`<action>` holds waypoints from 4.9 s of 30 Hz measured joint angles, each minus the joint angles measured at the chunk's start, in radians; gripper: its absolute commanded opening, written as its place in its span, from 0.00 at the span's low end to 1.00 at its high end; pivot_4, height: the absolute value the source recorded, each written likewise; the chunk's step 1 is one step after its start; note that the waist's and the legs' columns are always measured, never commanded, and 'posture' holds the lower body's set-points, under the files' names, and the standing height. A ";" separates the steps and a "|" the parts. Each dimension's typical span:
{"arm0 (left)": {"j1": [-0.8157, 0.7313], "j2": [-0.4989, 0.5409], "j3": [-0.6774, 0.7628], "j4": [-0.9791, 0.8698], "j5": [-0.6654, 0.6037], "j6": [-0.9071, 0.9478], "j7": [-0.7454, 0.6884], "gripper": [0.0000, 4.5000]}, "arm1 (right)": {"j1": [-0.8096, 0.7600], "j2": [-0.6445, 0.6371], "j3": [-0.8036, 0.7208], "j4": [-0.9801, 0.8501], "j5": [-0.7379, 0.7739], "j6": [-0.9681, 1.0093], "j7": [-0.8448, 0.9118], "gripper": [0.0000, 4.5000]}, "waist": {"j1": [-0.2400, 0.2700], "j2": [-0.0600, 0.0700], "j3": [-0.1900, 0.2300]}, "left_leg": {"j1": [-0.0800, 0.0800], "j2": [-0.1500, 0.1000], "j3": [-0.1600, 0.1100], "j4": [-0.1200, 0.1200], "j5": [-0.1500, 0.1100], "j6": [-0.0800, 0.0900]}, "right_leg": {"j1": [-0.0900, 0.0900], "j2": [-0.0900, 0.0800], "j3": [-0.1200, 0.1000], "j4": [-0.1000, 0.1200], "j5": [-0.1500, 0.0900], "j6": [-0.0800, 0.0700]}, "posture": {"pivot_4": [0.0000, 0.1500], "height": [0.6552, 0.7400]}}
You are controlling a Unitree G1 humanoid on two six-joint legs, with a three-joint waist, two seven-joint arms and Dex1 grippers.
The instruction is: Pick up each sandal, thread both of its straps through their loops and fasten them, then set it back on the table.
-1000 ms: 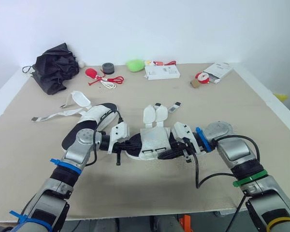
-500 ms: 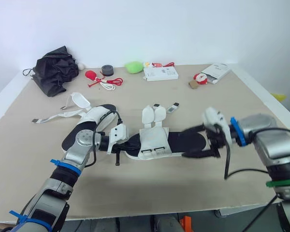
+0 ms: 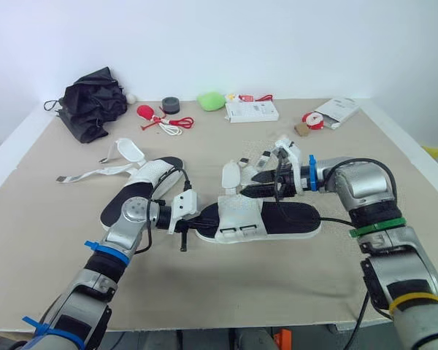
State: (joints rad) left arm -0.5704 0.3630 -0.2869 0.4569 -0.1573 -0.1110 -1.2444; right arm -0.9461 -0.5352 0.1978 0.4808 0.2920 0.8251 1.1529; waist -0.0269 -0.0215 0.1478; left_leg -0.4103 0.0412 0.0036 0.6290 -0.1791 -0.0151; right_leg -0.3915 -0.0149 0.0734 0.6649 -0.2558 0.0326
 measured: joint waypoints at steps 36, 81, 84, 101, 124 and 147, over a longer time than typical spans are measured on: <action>0.078 0.051 0.017 -0.119 -0.002 0.032 0.042 0.00 | -0.107 0.120 -0.133 0.409 -0.045 -0.177 -0.058 0.99 | -0.022 0.003 -0.001 | 0.005 0.005 -0.001 -0.010 0.000 0.000 | 0.000 0.007 0.000 0.000 -0.003 -0.008 | 1.00 1.00; 0.097 0.044 0.018 -0.146 -0.005 0.049 0.064 0.00 | -0.139 0.266 -0.247 0.496 -0.160 -0.772 -0.214 0.02 | -0.019 0.004 0.000 | 0.004 0.004 -0.002 -0.012 0.000 0.000 | 0.000 0.007 0.000 -0.001 -0.004 -0.007 | 1.00 1.00; 0.096 0.042 0.017 -0.145 -0.006 0.047 0.057 0.00 | -0.020 0.246 -0.169 0.299 -0.196 -0.852 -0.158 0.02 | -0.018 0.004 0.000 | 0.004 0.004 -0.003 -0.012 -0.001 -0.001 | 0.000 0.007 0.001 -0.001 -0.006 -0.007 | 1.00 1.00; 0.087 0.016 0.013 -0.128 -0.006 0.045 0.040 0.00 | 0.337 -0.075 0.035 -0.204 -1.049 -1.776 -0.920 0.02 | -0.009 0.000 0.000 | 0.006 -0.005 -0.001 -0.013 -0.003 -0.005 | -0.003 -0.005 0.000 -0.002 -0.014 -0.003 | 1.00 1.00; 0.052 0.001 0.006 -0.076 -0.006 0.037 0.012 0.00 | 0.375 -0.247 0.111 -0.208 -1.006 -1.932 -1.006 0.99 | -0.009 -0.011 0.001 | 0.009 -0.011 -0.003 -0.012 -0.003 -0.004 | 0.009 -0.010 0.001 -0.002 -0.016 0.001 | 1.00 1.00; 0.038 -0.019 -0.016 -0.054 -0.005 0.022 -0.006 0.00 | 0.947 -0.657 -0.153 -1.159 1.065 -0.109 -0.594 0.99 | 0.005 -0.008 -0.002 | 0.005 -0.010 -0.015 -0.012 -0.009 -0.002 | 0.018 -0.025 -0.015 -0.020 -0.020 0.002 | 1.00 1.00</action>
State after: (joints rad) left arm -0.5320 0.3440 -0.3030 0.4025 -0.1626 -0.0892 -1.2500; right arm 0.0009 -1.1920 0.0453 -0.6779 1.3567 0.7161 0.5589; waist -0.0218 -0.0294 0.1461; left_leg -0.4051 0.0315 -0.0112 0.6168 -0.1885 -0.0176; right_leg -0.3737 -0.0403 0.0582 0.6447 -0.2756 0.0345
